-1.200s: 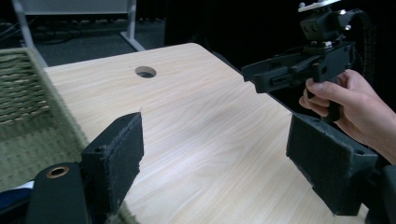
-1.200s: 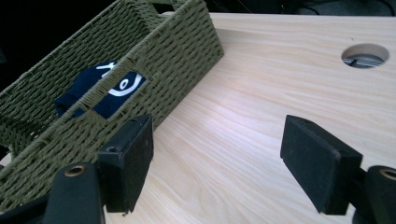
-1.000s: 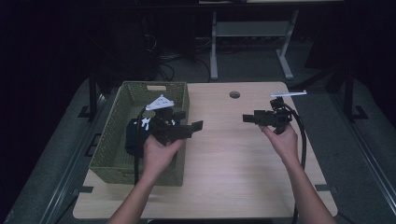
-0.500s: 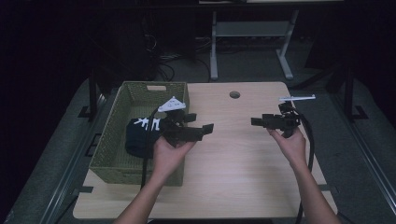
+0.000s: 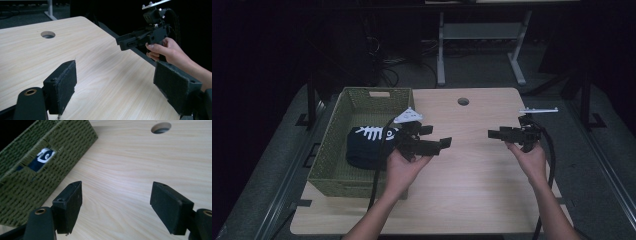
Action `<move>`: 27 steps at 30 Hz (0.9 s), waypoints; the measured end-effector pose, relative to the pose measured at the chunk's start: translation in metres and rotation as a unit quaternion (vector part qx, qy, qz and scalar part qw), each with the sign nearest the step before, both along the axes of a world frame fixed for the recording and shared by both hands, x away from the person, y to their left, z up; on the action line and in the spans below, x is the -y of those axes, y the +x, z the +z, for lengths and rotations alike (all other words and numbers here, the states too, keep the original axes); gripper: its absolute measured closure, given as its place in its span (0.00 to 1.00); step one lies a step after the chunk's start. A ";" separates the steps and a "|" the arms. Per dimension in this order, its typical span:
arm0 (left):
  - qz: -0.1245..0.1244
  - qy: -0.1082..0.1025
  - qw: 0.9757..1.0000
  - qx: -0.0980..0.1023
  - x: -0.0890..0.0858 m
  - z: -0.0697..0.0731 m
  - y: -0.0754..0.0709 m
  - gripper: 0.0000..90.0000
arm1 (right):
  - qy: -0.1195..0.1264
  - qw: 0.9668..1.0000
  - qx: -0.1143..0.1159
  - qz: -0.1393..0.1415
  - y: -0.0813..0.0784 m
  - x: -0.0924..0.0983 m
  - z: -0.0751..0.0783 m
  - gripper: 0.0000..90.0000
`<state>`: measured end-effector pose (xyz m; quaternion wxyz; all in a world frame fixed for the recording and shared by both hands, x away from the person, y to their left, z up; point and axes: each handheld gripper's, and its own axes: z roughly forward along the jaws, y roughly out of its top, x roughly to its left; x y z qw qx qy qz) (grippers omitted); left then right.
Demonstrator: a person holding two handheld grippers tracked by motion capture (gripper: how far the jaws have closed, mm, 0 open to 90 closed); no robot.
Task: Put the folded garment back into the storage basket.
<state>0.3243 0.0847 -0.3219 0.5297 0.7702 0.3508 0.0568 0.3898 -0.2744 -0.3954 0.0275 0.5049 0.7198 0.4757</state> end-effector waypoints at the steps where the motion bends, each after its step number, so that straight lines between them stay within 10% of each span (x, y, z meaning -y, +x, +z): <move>1: 0.000 0.000 1.000 0.000 0.000 0.000 0.000 0.20 | -0.001 1.000 -0.003 -0.002 -0.001 0.002 -0.002 0.28; 27: -0.043 0.012 0.999 -0.026 0.046 -0.039 -0.011 0.20 | -0.001 1.000 -0.016 -0.026 -0.031 0.041 -0.037 0.28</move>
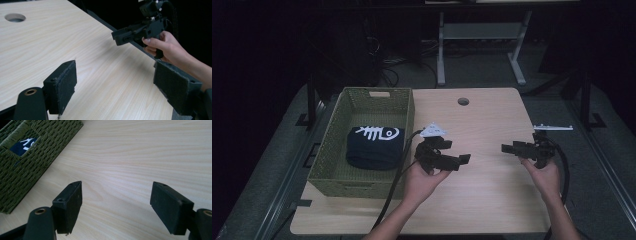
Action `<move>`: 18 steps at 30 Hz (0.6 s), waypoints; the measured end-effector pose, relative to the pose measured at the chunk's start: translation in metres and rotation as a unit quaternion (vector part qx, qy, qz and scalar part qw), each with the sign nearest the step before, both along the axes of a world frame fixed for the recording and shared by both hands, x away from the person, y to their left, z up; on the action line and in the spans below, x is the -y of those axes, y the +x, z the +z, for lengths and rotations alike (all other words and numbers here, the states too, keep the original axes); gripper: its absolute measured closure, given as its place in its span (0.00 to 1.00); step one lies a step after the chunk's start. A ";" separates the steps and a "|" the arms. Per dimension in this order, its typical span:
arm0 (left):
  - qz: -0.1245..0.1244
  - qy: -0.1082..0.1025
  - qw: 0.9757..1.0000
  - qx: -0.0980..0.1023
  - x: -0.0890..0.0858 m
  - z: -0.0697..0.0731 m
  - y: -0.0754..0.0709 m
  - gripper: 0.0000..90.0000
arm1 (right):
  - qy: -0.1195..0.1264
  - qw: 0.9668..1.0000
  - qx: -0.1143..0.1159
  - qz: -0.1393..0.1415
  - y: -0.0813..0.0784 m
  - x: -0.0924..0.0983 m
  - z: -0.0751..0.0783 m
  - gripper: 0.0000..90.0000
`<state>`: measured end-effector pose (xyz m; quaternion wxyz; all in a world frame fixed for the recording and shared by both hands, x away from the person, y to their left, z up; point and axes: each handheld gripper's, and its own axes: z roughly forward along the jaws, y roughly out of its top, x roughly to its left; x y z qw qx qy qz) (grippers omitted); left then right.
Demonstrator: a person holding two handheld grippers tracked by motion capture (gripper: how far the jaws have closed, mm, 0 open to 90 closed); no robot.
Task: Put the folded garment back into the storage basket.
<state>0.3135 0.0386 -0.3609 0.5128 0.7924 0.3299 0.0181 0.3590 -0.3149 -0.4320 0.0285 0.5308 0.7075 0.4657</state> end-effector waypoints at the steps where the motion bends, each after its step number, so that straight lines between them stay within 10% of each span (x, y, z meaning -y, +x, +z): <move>1: 0.000 0.000 1.000 0.000 0.000 0.000 0.000 0.20 | -0.001 1.000 -0.002 -0.001 -0.001 0.000 -0.001 0.28; 18: -0.032 0.007 0.999 -0.004 0.019 -0.037 -0.019 0.19 | -0.011 1.000 -0.009 0.000 -0.027 0.011 -0.020 0.28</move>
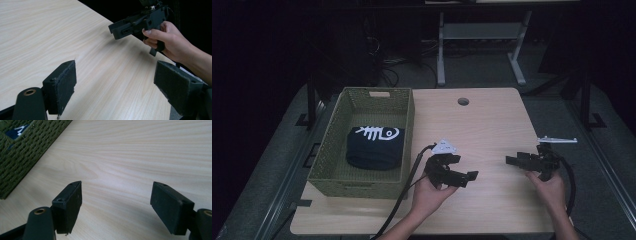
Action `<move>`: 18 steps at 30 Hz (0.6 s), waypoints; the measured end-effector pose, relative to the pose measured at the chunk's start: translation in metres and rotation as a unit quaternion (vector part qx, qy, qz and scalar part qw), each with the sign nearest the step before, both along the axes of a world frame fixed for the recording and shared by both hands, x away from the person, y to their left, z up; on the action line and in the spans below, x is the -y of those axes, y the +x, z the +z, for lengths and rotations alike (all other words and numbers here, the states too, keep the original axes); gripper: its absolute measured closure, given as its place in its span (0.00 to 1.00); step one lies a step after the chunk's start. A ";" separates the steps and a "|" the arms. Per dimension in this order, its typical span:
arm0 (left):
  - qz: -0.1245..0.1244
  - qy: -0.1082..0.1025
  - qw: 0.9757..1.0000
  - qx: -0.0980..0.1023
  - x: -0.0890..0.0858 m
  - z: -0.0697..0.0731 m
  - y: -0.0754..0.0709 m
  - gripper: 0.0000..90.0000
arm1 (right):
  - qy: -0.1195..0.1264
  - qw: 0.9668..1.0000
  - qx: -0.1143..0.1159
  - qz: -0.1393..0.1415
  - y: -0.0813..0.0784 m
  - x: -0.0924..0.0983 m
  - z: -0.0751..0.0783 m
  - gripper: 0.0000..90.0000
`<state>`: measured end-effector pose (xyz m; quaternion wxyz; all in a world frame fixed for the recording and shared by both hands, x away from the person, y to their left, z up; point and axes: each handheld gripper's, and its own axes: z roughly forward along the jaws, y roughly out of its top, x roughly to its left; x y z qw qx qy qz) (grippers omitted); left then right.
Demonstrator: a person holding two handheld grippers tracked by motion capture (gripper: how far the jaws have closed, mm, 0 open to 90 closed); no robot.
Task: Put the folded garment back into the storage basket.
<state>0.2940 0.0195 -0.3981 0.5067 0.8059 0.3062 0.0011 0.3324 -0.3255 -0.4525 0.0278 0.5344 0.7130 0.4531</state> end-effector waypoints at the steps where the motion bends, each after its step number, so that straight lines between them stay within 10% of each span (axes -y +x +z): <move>1: 0.000 0.000 1.000 0.000 0.000 0.000 0.000 0.19 | 0.000 1.000 0.000 0.000 0.000 0.000 0.000 0.28; 18: -0.013 0.007 1.000 0.008 -0.004 -0.033 -0.037 0.19 | -0.012 1.000 0.016 -0.003 -0.038 0.006 -0.010 0.28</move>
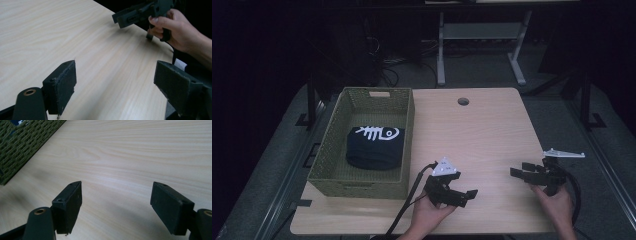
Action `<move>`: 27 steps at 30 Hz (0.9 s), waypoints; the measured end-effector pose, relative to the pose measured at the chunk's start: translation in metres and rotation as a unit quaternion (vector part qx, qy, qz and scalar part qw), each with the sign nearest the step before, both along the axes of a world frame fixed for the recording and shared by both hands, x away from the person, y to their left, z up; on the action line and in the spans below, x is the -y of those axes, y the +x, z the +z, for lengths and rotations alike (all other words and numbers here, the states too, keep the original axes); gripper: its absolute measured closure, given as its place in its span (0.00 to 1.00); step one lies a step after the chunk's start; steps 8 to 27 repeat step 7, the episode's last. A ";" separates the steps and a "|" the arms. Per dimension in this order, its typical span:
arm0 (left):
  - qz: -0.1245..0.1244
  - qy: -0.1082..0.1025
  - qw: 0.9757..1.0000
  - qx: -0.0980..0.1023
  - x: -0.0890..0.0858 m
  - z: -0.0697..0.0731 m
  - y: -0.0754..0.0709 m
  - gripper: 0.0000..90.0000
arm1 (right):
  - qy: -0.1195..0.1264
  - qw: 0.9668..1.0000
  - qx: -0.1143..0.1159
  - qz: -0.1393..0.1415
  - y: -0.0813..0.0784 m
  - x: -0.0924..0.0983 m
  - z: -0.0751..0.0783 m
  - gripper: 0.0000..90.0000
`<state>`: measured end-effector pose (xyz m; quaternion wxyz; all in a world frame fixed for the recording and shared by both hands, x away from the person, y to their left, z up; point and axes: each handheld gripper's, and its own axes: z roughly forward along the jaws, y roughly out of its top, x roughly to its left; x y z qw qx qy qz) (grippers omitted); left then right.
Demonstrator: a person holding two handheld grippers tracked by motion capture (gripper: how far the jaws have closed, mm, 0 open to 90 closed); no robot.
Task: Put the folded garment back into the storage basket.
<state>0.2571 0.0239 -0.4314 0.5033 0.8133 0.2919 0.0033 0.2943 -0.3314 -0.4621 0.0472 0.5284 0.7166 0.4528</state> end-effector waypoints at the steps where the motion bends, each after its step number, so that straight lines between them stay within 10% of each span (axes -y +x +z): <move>1: -0.002 -0.001 1.000 0.001 -0.002 -0.002 -0.004 0.19 | -0.003 1.000 0.002 0.002 -0.003 -0.001 0.001 0.28; 7: -0.020 -0.006 1.000 0.004 -0.015 -0.011 -0.025 0.19 | 0.057 0.998 0.028 -0.005 -0.031 0.002 0.000 0.26; 27: -0.020 -0.006 1.000 0.004 -0.015 -0.011 -0.025 0.19 | 0.057 0.998 0.028 -0.005 -0.031 0.002 0.000 0.26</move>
